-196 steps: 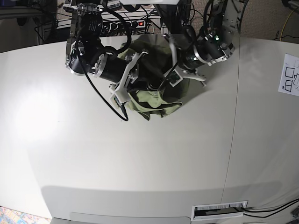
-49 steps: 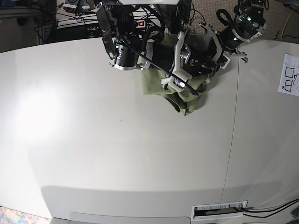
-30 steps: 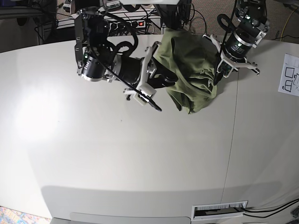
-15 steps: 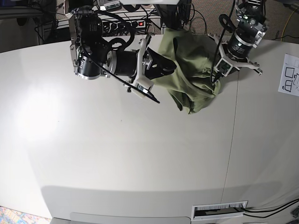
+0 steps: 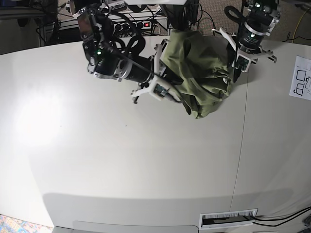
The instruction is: Fold the T-shirt properly
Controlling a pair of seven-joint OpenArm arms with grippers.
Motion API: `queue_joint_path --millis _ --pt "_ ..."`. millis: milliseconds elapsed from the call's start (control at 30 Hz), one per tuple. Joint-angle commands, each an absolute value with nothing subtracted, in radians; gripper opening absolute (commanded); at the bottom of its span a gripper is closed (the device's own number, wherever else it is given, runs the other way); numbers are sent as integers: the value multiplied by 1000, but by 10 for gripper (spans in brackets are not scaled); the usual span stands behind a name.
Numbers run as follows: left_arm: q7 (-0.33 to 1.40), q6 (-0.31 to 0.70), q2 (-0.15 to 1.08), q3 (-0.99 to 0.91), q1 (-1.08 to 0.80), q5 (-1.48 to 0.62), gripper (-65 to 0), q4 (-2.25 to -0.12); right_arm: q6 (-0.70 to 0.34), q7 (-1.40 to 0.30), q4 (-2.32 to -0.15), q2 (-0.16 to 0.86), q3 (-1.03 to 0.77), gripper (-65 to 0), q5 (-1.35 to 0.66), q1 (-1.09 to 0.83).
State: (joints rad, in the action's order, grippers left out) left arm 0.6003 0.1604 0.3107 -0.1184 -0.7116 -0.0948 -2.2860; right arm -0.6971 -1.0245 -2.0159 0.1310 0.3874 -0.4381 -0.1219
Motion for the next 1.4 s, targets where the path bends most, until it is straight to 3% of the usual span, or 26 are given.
queue_joint_path --millis 0,233,633,1067,1367 --pt "580 162 315 -121 -736 -130 -566 -2342 -698 -982 -2034 130 403 -650 -421 -113" --pt "650 262 310 -121 -793 -324 -550 -2356 -698 -965 -2034 130 421 -650 -290 -113" --pt "659 373 244 -121 -803 -419 -389 -2356 -698 -951 -2034 131 307 -650 -306 -113" --pt "699 447 244 -121 -804 -576 -389 -2356 -698 -941 -2033 130 307 -650 -306 -114" --pt "659 442 227 -121 -800 -508 -389 -2356 -698 -942 -2033 130 307 -650 -344 -114"
